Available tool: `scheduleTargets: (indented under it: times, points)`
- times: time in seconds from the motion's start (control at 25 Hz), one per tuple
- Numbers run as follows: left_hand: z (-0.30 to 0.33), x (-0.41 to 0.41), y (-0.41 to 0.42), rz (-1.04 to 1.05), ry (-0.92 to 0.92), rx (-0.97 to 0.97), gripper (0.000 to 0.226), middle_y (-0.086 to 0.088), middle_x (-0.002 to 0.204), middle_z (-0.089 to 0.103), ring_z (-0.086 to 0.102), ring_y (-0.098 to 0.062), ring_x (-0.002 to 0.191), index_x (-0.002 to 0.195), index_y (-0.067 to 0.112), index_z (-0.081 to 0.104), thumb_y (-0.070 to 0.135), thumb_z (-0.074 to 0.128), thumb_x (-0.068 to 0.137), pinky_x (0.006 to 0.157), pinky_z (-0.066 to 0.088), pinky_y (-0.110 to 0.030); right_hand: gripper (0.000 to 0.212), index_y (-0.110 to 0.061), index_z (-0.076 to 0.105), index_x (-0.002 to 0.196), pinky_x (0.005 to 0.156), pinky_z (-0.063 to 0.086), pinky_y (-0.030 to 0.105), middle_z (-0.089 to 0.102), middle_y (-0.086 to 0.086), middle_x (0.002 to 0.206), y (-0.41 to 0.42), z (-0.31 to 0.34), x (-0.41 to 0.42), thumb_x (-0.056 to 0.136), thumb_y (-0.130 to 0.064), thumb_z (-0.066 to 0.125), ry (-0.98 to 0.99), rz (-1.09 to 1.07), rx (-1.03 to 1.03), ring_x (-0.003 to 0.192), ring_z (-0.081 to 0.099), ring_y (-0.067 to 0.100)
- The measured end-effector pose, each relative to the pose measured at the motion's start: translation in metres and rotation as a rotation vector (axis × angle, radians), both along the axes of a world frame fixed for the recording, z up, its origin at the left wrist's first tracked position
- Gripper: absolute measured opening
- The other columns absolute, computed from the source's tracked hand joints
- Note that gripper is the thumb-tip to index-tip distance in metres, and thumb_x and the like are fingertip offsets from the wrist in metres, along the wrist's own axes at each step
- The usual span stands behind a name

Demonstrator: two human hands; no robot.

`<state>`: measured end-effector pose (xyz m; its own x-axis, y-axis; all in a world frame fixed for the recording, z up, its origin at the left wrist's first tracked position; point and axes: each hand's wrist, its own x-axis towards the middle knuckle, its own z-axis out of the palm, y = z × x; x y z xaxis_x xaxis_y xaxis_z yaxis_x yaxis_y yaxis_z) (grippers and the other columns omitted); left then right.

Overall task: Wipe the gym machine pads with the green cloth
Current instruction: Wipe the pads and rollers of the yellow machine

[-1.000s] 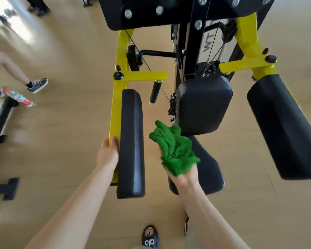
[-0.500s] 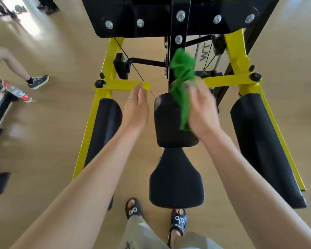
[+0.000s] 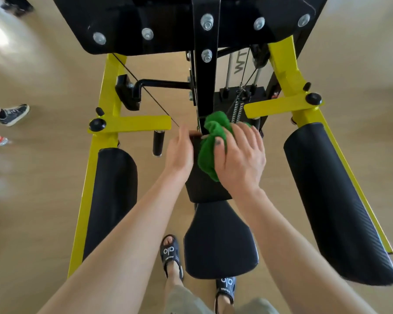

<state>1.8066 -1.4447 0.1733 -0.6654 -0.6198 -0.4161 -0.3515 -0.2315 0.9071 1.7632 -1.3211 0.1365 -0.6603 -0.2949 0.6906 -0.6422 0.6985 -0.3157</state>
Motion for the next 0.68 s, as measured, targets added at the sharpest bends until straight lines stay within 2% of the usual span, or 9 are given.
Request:
scheduleTargets:
  times: [0.08, 0.16, 0.24, 0.32, 0.4, 0.44, 0.52, 0.6, 0.68]
  points:
    - [-0.004, -0.001, 0.006, 0.085, -0.044, -0.096, 0.049, 0.01, 0.053, 0.056, 0.055, -0.005, 0.054, 0.07, 0.012, 0.06, 0.045, 0.041, 0.102, 0.055, 0.046, -0.018, 0.04, -0.013, 0.069, 0.114, 0.1, 0.045, 0.036, 0.068, 0.003, 0.119, -0.003, -0.001, 0.007, 0.105, -0.031, 0.034, -0.227, -0.194, -0.247, 0.115, 0.059, 0.02]
    - [-0.008, -0.001, 0.014, 0.175, -0.006, -0.137, 0.047, 0.012, 0.044, 0.038, 0.038, -0.003, 0.044, 0.056, 0.018, 0.037, 0.036, 0.046, 0.099, 0.046, 0.037, -0.014, 0.039, -0.029, 0.065, 0.112, 0.083, 0.05, 0.023, 0.068, -0.016, 0.105, -0.006, -0.001, 0.015, 0.105, -0.04, 0.028, -0.537, -0.311, -0.653, 0.098, 0.06, 0.001]
    - [-0.013, -0.002, 0.017, 0.226, 0.029, -0.196, 0.049, 0.011, 0.039, 0.031, 0.033, -0.005, 0.039, 0.051, 0.025, 0.028, 0.027, 0.046, 0.096, 0.039, 0.03, -0.012, 0.037, -0.044, 0.065, 0.101, 0.069, 0.046, 0.009, 0.068, -0.025, 0.09, -0.006, -0.002, 0.014, 0.103, -0.046, 0.028, -0.808, -0.326, -1.058, 0.086, 0.061, -0.01]
    - [-0.017, -0.003, 0.019, 0.224, 0.029, -0.248, 0.048, 0.01, 0.039, 0.03, 0.033, -0.005, 0.039, 0.052, 0.024, 0.027, 0.024, 0.045, 0.097, 0.04, 0.029, -0.013, 0.033, -0.04, 0.064, 0.102, 0.069, 0.045, 0.014, 0.068, -0.021, 0.093, 0.008, -0.002, 0.002, 0.103, -0.046, 0.032, -1.04, -0.389, -1.266, 0.091, 0.063, -0.003]
    - [-0.019, -0.004, 0.019, 0.232, 0.023, -0.263, 0.048, 0.009, 0.042, 0.032, 0.035, -0.006, 0.042, 0.052, 0.023, 0.029, 0.025, 0.045, 0.097, 0.041, 0.03, -0.014, 0.031, -0.035, 0.065, 0.106, 0.078, 0.047, 0.028, 0.069, -0.01, 0.103, 0.018, -0.004, -0.01, 0.101, -0.047, 0.037, -1.286, -0.405, -1.292, 0.099, 0.064, 0.012]
    - [-0.021, -0.004, 0.018, 0.235, 0.005, -0.268, 0.047, 0.008, 0.044, 0.033, 0.036, -0.006, 0.043, 0.053, 0.023, 0.03, 0.026, 0.045, 0.097, 0.042, 0.03, -0.014, 0.031, -0.037, 0.066, 0.105, 0.084, 0.049, 0.032, 0.069, -0.009, 0.104, 0.018, -0.005, -0.012, 0.099, -0.048, 0.038, -1.331, -0.382, -1.266, 0.101, 0.064, 0.013]
    - [-0.023, -0.003, 0.017, 0.241, 0.005, -0.261, 0.044, 0.007, 0.049, 0.034, 0.037, -0.007, 0.044, 0.055, 0.02, 0.032, 0.027, 0.044, 0.097, 0.042, 0.03, -0.015, 0.032, -0.044, 0.067, 0.099, 0.095, 0.05, 0.035, 0.069, -0.02, 0.103, 0.014, -0.001, -0.001, 0.098, -0.049, 0.035, -1.188, -0.285, -1.09, 0.102, 0.064, 0.003]
    - [-0.021, -0.002, 0.018, 0.237, 0.064, -0.247, 0.04, 0.006, 0.051, 0.035, 0.034, -0.006, 0.044, 0.058, 0.015, 0.033, 0.027, 0.043, 0.095, 0.042, 0.03, -0.016, 0.034, -0.037, 0.069, 0.105, 0.104, 0.046, 0.035, 0.067, -0.018, 0.122, 0.009, 0.006, 0.011, 0.101, -0.042, 0.036, -0.717, -0.145, -0.721, 0.115, 0.06, 0.002]
    - [-0.019, -0.001, 0.017, 0.223, 0.082, -0.241, 0.035, 0.0, 0.056, 0.039, 0.037, -0.01, 0.049, 0.062, 0.013, 0.04, 0.027, 0.041, 0.093, 0.049, 0.034, -0.027, 0.035, -0.02, 0.073, 0.111, 0.111, 0.039, 0.04, 0.063, -0.002, 0.135, 0.006, 0.009, 0.009, 0.103, -0.032, 0.041, -0.254, 0.038, -0.224, 0.125, 0.057, 0.018]
